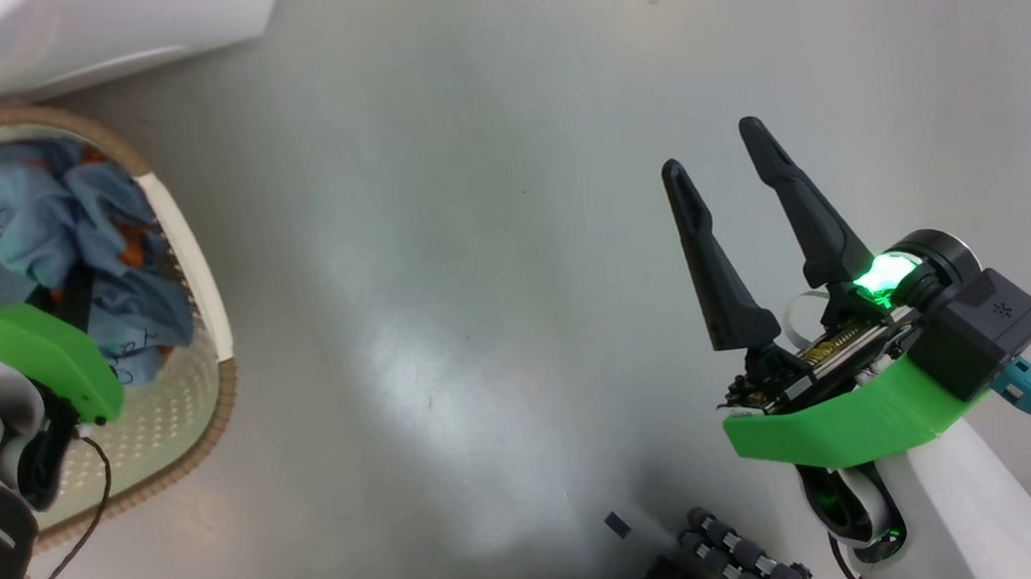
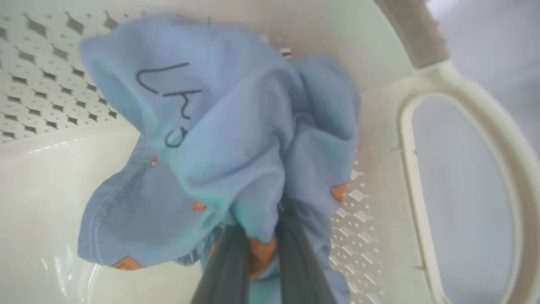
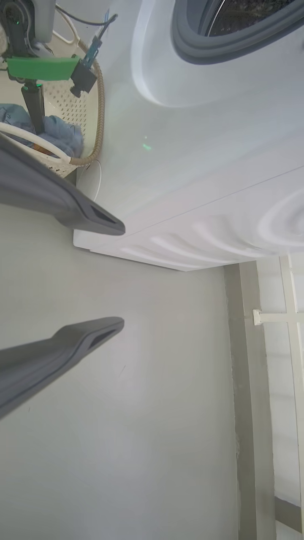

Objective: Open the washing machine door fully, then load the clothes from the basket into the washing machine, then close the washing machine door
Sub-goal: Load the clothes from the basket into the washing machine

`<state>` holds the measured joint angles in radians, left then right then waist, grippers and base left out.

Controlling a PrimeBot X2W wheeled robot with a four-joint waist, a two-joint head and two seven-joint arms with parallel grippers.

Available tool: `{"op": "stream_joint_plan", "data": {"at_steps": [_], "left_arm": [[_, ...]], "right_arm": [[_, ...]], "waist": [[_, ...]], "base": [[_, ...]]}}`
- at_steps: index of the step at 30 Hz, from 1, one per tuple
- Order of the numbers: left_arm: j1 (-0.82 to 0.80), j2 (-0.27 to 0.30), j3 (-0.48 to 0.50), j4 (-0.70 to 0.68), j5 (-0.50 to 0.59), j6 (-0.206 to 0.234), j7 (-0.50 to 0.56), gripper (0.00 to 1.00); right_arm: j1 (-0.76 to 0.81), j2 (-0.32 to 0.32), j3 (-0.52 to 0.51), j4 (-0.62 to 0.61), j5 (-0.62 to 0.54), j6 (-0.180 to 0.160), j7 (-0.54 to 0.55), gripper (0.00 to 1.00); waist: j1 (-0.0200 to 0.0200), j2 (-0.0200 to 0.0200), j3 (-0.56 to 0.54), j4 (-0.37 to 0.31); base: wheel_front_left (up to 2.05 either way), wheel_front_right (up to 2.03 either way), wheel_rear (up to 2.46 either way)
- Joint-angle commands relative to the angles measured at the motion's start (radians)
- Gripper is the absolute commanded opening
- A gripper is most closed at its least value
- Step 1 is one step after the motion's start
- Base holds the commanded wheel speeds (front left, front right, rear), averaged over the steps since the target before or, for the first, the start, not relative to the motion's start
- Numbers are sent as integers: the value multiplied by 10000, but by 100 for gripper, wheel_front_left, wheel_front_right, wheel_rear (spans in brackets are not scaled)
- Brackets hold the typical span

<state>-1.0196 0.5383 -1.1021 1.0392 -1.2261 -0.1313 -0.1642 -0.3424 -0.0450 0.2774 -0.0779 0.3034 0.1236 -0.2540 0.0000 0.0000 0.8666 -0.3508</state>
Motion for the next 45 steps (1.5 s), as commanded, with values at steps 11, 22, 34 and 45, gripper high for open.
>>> {"op": "stream_joint_plan", "data": {"at_steps": [11,22,34,45], "left_arm": [[977,-85,433,-56,-758,6,-945,0],[2190,-350,2931,-1004,532,6,-973,0],[4722,-1111,6950,-2887,3981,6,-974,0],[6424,-1808,9204,-4367,6197,6,-975,0]], "right_arm": [[365,-363,-200,53,-84,71,-78,100],[753,-742,-481,237,26,71,-78,100],[1656,-1215,-743,594,222,71,-78,100],[2402,-1510,-901,839,398,71,-78,100]], "waist": [[0,0,-1402,814],[0,0,-2791,1383],[0,0,-4733,1960],[0,0,-6021,2207]], "base": [[0,0,0],[0,0,0],[0,0,0],[0,0,0]]}}
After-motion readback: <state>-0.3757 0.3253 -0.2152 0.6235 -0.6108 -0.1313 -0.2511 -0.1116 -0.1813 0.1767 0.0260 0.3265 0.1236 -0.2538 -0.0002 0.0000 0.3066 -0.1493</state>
